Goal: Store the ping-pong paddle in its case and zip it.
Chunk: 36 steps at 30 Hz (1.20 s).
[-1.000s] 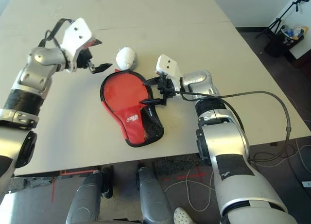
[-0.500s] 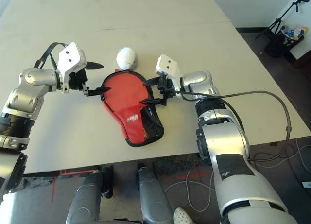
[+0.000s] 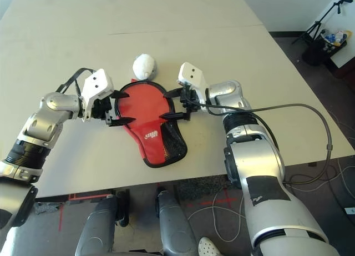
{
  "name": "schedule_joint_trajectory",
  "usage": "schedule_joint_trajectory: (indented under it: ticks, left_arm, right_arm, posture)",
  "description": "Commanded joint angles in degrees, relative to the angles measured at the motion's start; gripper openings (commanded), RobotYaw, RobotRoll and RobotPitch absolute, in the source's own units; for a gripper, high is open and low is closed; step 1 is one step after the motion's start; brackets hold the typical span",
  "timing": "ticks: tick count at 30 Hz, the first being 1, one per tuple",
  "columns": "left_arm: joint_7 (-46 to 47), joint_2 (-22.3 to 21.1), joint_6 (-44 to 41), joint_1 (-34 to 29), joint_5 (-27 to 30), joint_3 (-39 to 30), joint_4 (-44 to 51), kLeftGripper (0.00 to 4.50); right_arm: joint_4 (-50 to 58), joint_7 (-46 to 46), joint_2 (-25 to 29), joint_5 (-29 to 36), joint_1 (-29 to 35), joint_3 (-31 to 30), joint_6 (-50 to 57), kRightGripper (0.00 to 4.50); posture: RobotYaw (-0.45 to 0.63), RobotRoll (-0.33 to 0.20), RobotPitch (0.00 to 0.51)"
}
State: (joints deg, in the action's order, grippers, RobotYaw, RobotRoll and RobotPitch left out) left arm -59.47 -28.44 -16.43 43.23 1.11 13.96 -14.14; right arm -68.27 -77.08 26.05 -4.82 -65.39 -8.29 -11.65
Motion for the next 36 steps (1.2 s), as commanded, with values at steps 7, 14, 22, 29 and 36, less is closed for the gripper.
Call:
schedule_joint_trajectory:
  ticks: [7, 14, 22, 29, 36]
  left_arm:
    - [-2.71, -0.99, -8.04, -2.66, -0.23, 3.48, 0.0, 4.43]
    - [-1.28, 1.4, -8.67, -0.6, 0.09, 2.89, -3.69, 4.43]
    - [-1.11, 4.4, -10.99, 1.65, 0.15, 2.73, -7.93, 4.43]
    - [-0.42, 5.48, -10.85, 2.14, -0.02, 2.68, -9.5, 4.43]
    - [-0.19, 5.55, -11.1, 2.07, -0.37, 2.99, -9.49, 4.43]
  right_arm:
    - [-2.79, 0.97, -0.02, -3.64, 2.08, -2.83, 1.06, 4.5]
    - [-2.71, 1.04, 0.1, -3.46, 2.44, -2.73, 0.95, 4.5]
    - [-2.73, 1.06, 0.4, -3.77, 2.4, -2.75, 0.84, 4.5]
    - [-2.6, 0.9, 0.67, -3.73, 2.5, -2.72, 0.83, 4.5]
    - [-2.5, 0.92, 0.9, -2.08, 1.8, -1.01, 1.57, 4.5]
  posture:
    - [-0.02, 0.0, 0.278]
    - [-0.02, 0.0, 0.273]
    - [-0.03, 0.0, 0.273]
    - [-0.04, 0.0, 0.274]
    - [-0.03, 0.0, 0.275]
